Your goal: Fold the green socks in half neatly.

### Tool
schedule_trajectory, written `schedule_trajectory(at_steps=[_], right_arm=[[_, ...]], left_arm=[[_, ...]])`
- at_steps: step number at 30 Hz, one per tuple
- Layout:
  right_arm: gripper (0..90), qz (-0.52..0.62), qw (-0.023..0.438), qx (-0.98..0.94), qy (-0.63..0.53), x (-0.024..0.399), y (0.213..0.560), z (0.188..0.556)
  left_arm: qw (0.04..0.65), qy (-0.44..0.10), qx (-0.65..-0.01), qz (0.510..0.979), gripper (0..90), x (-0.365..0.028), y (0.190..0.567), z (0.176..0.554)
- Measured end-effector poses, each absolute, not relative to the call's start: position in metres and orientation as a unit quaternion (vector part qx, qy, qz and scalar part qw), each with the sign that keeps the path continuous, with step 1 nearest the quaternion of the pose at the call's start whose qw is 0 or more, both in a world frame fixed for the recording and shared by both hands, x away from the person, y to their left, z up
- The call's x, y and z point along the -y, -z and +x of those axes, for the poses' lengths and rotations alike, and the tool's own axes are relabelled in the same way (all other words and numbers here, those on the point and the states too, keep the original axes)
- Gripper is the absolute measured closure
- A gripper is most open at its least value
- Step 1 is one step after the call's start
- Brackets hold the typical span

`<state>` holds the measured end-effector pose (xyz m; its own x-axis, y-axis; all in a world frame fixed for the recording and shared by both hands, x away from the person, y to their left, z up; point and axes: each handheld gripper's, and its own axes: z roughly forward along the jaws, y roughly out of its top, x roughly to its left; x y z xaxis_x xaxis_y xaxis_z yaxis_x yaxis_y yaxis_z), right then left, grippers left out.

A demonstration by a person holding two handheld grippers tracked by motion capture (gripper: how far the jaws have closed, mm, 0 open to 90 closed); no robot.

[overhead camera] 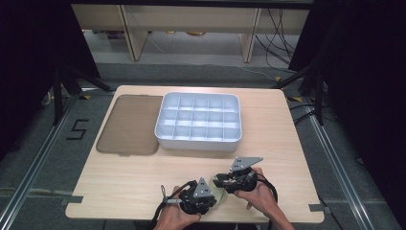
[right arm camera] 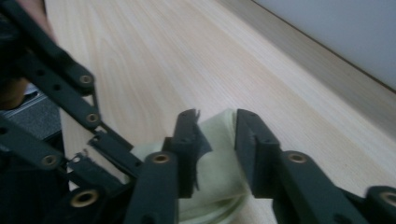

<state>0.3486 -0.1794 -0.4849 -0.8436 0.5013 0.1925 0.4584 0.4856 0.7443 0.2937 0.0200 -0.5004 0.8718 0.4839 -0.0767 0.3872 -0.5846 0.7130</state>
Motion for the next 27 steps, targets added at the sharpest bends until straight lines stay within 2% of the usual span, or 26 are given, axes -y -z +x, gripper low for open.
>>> schedule_trajectory(at_steps=[6,10,16,20,26,27], right_arm=[[59.6,0.282,0.027,-0.87,-0.403,0.176,0.493,0.357],[50.5,0.319,-0.004,-0.868,-0.38,0.176,0.499,0.362],[48.6,0.33,-0.02,-0.868,-0.372,0.174,0.504,0.367],[48.9,0.334,-0.031,-0.865,-0.373,0.175,0.506,0.368],[58.6,0.327,-0.047,-0.865,-0.377,0.174,0.507,0.368],[62.9,0.327,-0.056,-0.864,-0.38,0.173,0.508,0.369]], left_arm=[[0.381,-0.068,-0.239,0.891,80.5,-0.018,0.5,0.292],[0.384,-0.065,-0.248,0.887,80.4,-0.018,0.501,0.291],[0.381,-0.071,-0.237,0.891,79.9,-0.019,0.501,0.291],[0.382,-0.07,-0.238,0.89,79.5,-0.019,0.501,0.291],[0.386,-0.066,-0.235,0.89,77.6,-0.019,0.501,0.29],[0.384,-0.068,-0.232,0.891,77.1,-0.019,0.501,0.29]])
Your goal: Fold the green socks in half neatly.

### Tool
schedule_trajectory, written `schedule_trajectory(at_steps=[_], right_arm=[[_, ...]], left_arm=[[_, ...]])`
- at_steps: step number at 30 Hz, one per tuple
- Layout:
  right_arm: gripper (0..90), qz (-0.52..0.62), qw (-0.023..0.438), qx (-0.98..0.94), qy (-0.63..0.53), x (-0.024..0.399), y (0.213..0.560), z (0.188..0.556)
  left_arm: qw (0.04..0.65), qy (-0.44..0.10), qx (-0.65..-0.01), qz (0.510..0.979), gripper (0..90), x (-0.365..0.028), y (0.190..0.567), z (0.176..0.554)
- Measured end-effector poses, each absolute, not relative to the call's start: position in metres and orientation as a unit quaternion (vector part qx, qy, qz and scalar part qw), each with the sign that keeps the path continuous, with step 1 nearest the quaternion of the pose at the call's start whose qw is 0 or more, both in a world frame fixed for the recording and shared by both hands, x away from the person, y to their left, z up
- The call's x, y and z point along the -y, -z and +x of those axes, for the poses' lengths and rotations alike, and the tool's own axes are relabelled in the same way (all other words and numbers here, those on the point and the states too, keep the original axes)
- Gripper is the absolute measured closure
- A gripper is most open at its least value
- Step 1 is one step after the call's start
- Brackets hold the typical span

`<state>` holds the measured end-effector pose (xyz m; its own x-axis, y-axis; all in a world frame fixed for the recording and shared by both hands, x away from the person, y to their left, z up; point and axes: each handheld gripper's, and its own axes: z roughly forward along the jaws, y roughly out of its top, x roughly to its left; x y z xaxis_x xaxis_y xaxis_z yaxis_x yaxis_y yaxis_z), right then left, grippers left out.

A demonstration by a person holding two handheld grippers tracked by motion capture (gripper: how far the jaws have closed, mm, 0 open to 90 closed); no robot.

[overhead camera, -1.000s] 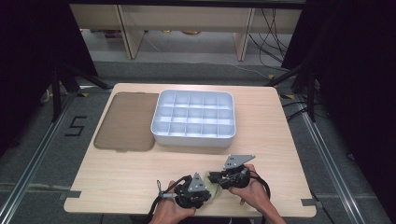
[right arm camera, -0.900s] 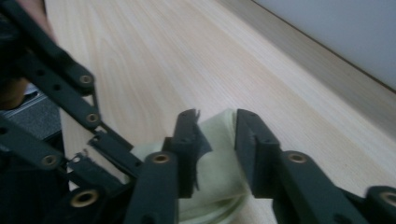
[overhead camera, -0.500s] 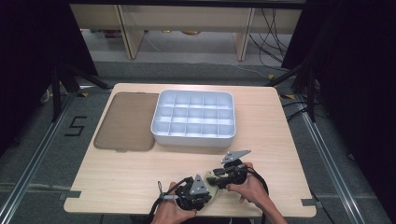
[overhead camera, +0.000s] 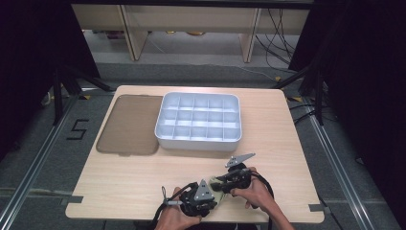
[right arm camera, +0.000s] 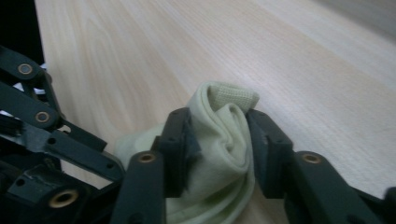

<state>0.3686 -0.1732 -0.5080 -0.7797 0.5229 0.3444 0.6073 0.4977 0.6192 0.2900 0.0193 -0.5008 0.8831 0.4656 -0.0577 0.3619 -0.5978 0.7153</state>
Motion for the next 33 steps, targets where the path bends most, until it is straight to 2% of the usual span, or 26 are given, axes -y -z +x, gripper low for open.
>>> schedule_trajectory(at_steps=[4,7,13,19,22,26,33], right_arm=[[66.9,-0.326,0.068,0.862,0.382,0.173,0.509,0.37],[70.1,-0.327,0.061,0.861,0.386,0.172,0.509,0.368],[72.7,-0.315,0.055,0.863,0.391,0.172,0.509,0.368],[73.6,-0.326,0.058,0.857,0.396,0.174,0.509,0.366],[74.1,-0.327,0.057,0.856,0.398,0.174,0.509,0.366],[75.3,-0.332,0.059,0.852,0.399,0.173,0.507,0.362],[76.0,-0.315,0.045,0.852,0.416,0.174,0.503,0.36]], left_arm=[[0.39,-0.059,-0.239,0.887,74.2,-0.02,0.5,0.289],[0.396,-0.057,-0.24,0.884,64.8,-0.024,0.497,0.289],[0.413,-0.055,-0.291,0.862,49.3,-0.053,0.492,0.285],[0.399,-0.061,-0.335,0.851,43.4,-0.091,0.496,0.28],[0.398,-0.07,-0.336,0.851,42.0,-0.105,0.495,0.278],[0.406,-0.081,-0.378,0.828,33.8,-0.124,0.497,0.273],[0.39,-0.105,-0.397,0.824,30.8,-0.143,0.499,0.277]])
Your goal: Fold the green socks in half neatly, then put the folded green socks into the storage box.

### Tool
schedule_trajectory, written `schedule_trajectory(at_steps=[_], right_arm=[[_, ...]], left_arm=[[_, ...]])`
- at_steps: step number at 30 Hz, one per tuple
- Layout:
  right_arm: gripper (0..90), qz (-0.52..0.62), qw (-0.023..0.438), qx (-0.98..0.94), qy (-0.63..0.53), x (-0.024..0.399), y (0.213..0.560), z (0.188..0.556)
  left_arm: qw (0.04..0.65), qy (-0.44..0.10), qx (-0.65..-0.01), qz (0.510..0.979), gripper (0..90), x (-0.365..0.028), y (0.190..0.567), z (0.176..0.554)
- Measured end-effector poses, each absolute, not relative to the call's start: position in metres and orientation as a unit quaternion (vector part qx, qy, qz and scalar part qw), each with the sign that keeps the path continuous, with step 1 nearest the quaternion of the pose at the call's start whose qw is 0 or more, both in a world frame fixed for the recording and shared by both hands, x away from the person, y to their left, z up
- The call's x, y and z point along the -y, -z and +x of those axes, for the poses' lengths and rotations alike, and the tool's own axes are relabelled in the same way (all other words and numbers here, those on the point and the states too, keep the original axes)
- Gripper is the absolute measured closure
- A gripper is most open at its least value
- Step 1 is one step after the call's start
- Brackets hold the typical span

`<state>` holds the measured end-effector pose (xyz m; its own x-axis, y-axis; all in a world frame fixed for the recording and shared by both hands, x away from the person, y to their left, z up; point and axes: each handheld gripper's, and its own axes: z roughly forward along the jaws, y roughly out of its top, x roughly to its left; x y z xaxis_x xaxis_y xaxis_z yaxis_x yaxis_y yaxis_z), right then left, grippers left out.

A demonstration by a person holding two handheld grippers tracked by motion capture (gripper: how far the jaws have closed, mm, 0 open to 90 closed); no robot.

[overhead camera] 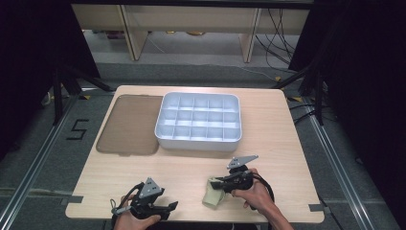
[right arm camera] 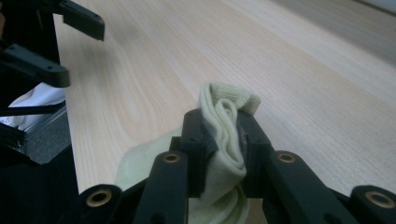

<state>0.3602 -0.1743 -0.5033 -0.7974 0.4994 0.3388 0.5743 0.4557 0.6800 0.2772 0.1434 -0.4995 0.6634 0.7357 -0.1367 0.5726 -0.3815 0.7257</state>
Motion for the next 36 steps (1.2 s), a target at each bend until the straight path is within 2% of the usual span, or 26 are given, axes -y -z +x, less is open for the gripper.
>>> schedule_trajectory(at_steps=[1,4,11,14,16,21,36], right_arm=[[76.0,-0.309,0.044,0.851,0.422,0.174,0.501,0.359],[76.0,-0.305,0.035,0.852,0.425,0.175,0.497,0.356],[76.0,-0.281,0.0,0.852,0.442,0.176,0.482,0.348],[76.0,-0.268,-0.036,0.853,0.447,0.179,0.476,0.351],[76.0,-0.274,-0.036,0.849,0.451,0.18,0.474,0.35],[76.0,-0.267,-0.079,0.847,0.453,0.188,0.465,0.356],[75.9,-0.281,-0.102,0.842,0.45,0.196,0.455,0.365]], left_arm=[[0.378,-0.122,-0.394,0.829,30.1,-0.147,0.5,0.279],[0.375,-0.123,-0.405,0.825,27.2,-0.148,0.502,0.28],[0.371,-0.142,-0.411,0.821,26.4,-0.15,0.508,0.282],[0.372,-0.142,-0.412,0.82,26.0,-0.152,0.508,0.283],[0.363,-0.144,-0.404,0.827,25.6,-0.154,0.507,0.283],[0.37,-0.145,-0.415,0.818,24.2,-0.153,0.509,0.284],[0.365,-0.149,-0.402,0.826,24.1,-0.154,0.508,0.283]])
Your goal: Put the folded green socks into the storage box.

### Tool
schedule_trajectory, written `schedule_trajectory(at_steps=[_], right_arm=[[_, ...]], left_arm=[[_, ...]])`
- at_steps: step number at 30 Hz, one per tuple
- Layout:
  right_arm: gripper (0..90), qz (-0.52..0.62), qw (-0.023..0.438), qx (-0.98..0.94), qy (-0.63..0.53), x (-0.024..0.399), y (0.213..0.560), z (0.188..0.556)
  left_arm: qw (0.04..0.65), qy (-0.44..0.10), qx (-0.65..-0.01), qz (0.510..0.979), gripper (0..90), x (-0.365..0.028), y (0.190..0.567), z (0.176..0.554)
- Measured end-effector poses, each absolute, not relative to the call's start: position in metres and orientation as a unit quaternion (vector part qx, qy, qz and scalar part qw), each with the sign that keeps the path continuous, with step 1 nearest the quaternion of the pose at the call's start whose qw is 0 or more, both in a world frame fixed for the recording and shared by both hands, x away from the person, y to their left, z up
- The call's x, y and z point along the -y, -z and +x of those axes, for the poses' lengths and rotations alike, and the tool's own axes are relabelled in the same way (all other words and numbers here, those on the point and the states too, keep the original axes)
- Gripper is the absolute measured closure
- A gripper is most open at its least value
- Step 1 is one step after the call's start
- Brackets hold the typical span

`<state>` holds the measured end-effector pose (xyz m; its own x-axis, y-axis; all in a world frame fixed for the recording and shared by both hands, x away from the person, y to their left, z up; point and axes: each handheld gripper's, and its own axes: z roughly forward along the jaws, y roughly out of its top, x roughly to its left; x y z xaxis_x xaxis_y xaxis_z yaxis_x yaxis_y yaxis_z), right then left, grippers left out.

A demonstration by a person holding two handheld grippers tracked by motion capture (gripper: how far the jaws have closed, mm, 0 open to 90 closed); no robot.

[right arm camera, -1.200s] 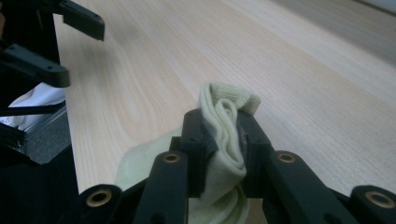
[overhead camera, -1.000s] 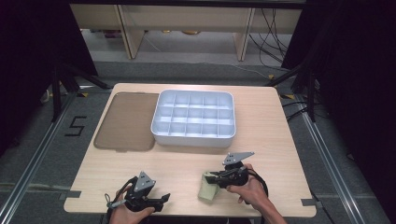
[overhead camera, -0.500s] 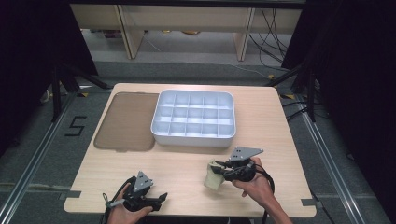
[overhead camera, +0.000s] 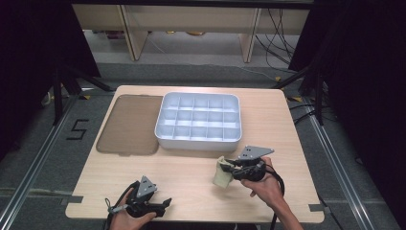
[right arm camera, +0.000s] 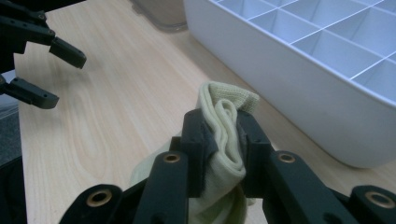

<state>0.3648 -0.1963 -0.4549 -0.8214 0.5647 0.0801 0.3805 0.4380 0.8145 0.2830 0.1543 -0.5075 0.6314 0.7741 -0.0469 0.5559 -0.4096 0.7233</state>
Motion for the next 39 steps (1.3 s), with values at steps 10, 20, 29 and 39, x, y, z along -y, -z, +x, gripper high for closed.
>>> schedule_trajectory(at_steps=[10,20,29,39], right_arm=[[75.9,0.292,0.122,-0.832,-0.456,0.203,0.442,0.372],[75.9,0.29,0.149,-0.826,-0.459,0.211,0.429,0.381],[75.9,0.295,0.174,-0.817,-0.464,0.215,0.413,0.389],[75.9,0.296,0.19,-0.811,-0.468,0.215,0.398,0.398]], left_arm=[[0.369,-0.15,-0.408,0.822,23.4,-0.154,0.51,0.284],[0.366,-0.143,-0.409,0.823,23.0,-0.152,0.51,0.283],[0.363,-0.146,-0.407,0.825,23.2,-0.15,0.51,0.283],[0.366,-0.152,-0.412,0.821,23.5,-0.153,0.509,0.284]])
